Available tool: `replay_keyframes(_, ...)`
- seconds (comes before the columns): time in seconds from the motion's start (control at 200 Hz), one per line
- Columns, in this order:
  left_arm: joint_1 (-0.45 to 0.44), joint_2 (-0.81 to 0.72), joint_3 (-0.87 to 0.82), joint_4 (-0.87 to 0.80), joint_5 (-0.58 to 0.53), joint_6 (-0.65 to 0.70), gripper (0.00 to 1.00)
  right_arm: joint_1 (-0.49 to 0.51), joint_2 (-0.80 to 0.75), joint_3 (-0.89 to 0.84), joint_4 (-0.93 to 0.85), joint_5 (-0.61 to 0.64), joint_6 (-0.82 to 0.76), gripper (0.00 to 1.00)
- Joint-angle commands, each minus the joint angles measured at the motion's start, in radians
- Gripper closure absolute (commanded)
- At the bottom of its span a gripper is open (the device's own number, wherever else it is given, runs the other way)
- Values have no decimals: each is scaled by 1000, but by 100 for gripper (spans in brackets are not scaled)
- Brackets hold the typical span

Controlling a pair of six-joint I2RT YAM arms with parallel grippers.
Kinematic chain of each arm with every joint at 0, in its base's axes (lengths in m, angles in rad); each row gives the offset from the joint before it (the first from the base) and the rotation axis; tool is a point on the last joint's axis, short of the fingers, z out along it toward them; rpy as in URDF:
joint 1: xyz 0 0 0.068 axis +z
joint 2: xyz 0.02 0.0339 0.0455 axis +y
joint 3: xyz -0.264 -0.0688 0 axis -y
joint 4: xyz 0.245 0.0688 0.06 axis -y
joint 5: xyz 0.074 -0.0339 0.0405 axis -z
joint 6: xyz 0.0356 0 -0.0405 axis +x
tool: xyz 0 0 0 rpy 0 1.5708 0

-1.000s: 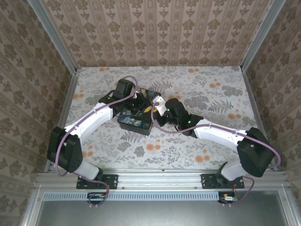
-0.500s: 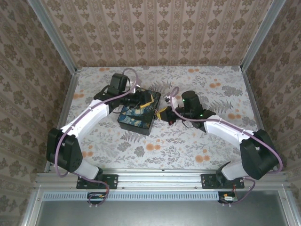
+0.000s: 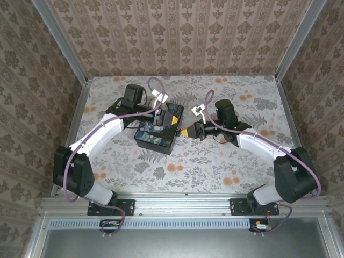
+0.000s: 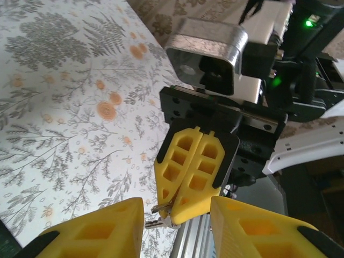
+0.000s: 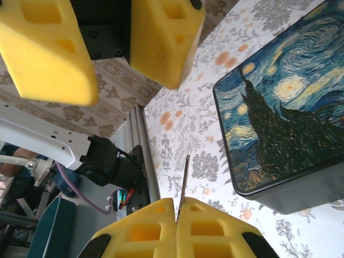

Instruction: Unlock the padlock with the key

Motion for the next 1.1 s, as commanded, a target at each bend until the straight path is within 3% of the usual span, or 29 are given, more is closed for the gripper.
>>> replay_keyframes(0.0,-15,19,-22,-8,70,73,62,-4,-2,34,58,-67,40,100)
replay_keyframes(0.33,-39,23,-46,17,66,50,65,-4,-1,50,91,-72,67,100)
replay_keyframes(0.61,-53,22,-49,23,68,39,77,-2,15,61,93,-79,69,100)
replay_keyframes(0.805,-52,25,-57,34,63,30,77,0,29,66,72,-103,56,100)
replay_keyframes(1.095,-63,38,-57,64,91,11,100,4,37,74,26,-127,22,99)
